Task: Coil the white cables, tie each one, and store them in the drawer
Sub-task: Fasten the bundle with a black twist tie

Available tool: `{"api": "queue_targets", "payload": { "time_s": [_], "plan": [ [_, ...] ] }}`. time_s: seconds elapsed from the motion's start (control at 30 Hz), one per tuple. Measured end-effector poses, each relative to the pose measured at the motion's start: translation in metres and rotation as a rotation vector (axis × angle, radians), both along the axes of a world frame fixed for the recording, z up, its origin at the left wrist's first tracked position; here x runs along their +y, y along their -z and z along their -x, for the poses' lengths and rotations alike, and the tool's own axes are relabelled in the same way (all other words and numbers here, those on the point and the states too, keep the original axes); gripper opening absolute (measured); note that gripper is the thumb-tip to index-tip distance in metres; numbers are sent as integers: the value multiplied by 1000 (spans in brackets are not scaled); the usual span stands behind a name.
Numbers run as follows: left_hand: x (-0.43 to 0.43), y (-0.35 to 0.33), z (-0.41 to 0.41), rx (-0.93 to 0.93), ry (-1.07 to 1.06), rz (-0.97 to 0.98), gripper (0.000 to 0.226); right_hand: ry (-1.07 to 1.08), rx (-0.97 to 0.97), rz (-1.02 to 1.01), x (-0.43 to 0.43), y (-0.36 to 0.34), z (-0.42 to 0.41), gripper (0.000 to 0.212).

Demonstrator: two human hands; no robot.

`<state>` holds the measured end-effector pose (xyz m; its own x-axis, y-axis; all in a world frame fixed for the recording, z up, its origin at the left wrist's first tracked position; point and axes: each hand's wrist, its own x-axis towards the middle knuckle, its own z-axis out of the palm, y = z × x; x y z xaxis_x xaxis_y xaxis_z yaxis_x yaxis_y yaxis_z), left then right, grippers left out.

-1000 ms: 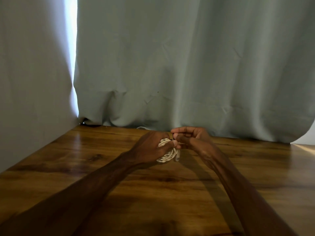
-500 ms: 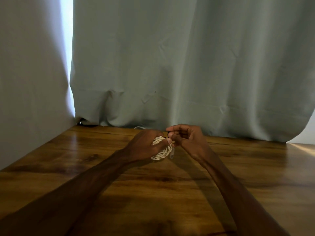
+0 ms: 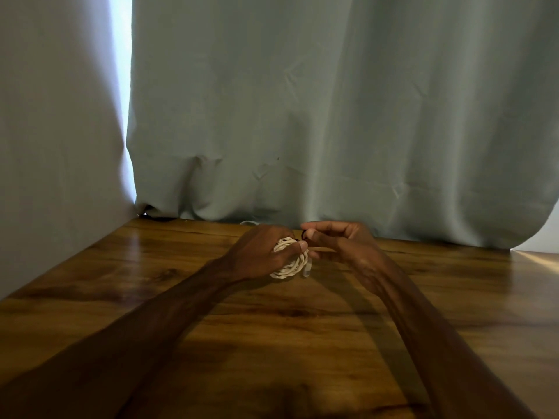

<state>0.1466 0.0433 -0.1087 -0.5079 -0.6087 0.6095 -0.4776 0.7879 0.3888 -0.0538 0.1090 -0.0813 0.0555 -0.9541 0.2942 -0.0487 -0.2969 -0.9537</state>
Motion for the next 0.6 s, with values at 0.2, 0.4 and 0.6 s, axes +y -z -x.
{"api": "queue_targets", "payload": {
  "time_s": [0.2,0.4,0.6],
  "plan": [
    [2,-2,0,-51,-4,43,45,40,83,77,0,3,-5,19],
    [9,-5,2,-42,3,81,33,96,183,162,-7,8,-11,16],
    [11,-9,2,-3,10,66,26,125,168,226,-7,10,-13,17]
  ]
}}
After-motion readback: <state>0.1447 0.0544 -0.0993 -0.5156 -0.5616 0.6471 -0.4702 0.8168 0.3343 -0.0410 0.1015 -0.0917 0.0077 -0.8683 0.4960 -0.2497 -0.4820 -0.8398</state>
